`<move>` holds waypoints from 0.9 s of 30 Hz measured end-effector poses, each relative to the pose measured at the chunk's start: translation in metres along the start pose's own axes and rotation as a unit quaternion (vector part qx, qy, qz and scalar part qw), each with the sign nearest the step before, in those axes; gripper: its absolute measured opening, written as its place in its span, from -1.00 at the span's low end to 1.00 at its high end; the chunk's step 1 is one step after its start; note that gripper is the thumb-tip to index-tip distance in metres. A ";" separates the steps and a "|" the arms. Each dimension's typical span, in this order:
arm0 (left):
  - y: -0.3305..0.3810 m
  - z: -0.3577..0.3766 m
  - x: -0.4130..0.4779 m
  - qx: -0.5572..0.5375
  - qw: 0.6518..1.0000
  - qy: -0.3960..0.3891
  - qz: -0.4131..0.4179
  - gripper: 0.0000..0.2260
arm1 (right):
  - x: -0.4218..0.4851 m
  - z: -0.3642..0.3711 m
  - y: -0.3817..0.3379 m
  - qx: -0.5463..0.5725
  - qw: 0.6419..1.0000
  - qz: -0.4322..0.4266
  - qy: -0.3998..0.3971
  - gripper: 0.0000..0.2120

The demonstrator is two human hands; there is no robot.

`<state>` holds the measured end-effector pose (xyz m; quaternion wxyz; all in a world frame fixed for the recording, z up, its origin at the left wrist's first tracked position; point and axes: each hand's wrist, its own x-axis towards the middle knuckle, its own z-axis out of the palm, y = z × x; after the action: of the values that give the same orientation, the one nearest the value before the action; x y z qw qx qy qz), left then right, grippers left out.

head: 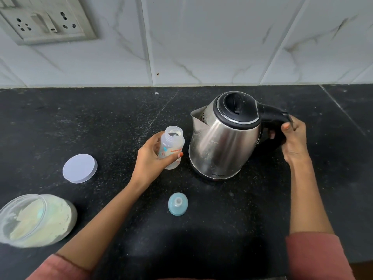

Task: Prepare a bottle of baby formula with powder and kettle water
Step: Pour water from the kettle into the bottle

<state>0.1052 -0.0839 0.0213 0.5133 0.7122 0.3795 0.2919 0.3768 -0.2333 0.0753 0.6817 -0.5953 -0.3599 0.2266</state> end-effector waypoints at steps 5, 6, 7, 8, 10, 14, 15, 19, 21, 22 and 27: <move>0.000 -0.002 0.002 0.000 1.000 -0.002 0.003 -0.48 | 0.002 0.008 0.003 0.032 0.998 -0.030 0.047 -0.61; 0.000 -0.002 0.002 0.001 1.000 -0.002 0.003 -0.48 | 0.002 0.010 0.002 0.035 0.998 -0.031 0.052 -0.61; 0.000 -0.003 0.002 0.002 1.000 -0.002 0.004 -0.48 | 0.002 0.012 0.001 0.036 0.997 -0.032 0.055 -0.62; -0.001 -0.005 0.003 0.004 1.000 -0.001 0.004 -0.48 | 0.003 0.014 -0.001 0.035 0.997 -0.034 0.057 -0.62; -0.002 -0.007 0.003 0.008 1.000 0.007 0.005 -0.48 | 0.004 0.019 -0.006 0.028 0.997 -0.037 0.056 -0.62; -0.004 -0.014 0.004 0.027 0.999 0.026 0.004 -0.49 | 0.011 0.030 -0.018 0.003 0.998 -0.052 0.032 -0.63; -0.005 -0.016 0.003 0.031 0.999 0.030 0.004 -0.49 | 0.013 0.034 -0.022 -0.005 0.998 -0.057 0.024 -0.64; -0.009 -0.024 0.000 0.042 0.998 0.038 0.001 -0.48 | 0.016 0.049 -0.039 -0.046 0.996 -0.070 -0.011 -0.70; -0.011 -0.028 -0.002 0.051 0.998 0.043 0.001 -0.48 | 0.018 0.055 -0.045 -0.069 0.994 -0.083 -0.029 -0.74; -0.012 -0.030 -0.003 0.054 0.998 0.044 0.001 -0.48 | 0.018 0.059 -0.049 -0.078 0.992 -0.089 -0.039 -0.76; -0.020 -0.039 -0.006 0.075 0.996 0.049 0.002 -0.45 | 0.022 0.072 -0.064 -0.119 0.985 -0.093 -0.079 -0.79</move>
<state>0.0652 -0.0655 0.0138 0.4389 0.7339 0.4239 0.2985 0.3283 -0.1824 0.1450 0.5937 -0.6161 -0.4909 0.1642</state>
